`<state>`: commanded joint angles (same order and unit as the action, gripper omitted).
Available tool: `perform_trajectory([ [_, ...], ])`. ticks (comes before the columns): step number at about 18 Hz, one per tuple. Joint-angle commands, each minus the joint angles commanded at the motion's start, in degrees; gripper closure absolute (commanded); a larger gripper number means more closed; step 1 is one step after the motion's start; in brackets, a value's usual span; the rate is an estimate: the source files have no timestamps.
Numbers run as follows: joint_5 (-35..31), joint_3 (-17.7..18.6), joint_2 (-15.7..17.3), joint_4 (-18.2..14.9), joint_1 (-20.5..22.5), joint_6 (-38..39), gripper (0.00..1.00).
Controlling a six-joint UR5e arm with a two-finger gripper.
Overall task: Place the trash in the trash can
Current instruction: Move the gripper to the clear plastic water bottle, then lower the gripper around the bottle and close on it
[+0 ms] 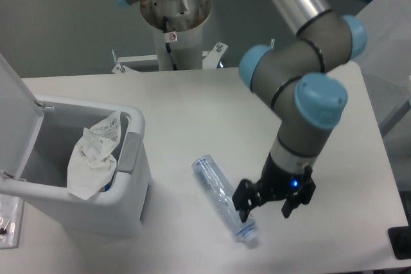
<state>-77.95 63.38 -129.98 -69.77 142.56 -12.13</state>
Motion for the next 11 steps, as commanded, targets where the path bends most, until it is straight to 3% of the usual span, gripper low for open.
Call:
perform_trajectory([
  [4, -4.9, -1.2, -2.6, -3.1, -1.5, 1.1, 0.0],
  [11, -11.4, 0.5, -4.6, -3.2, -4.2, 2.1, 0.0],
])
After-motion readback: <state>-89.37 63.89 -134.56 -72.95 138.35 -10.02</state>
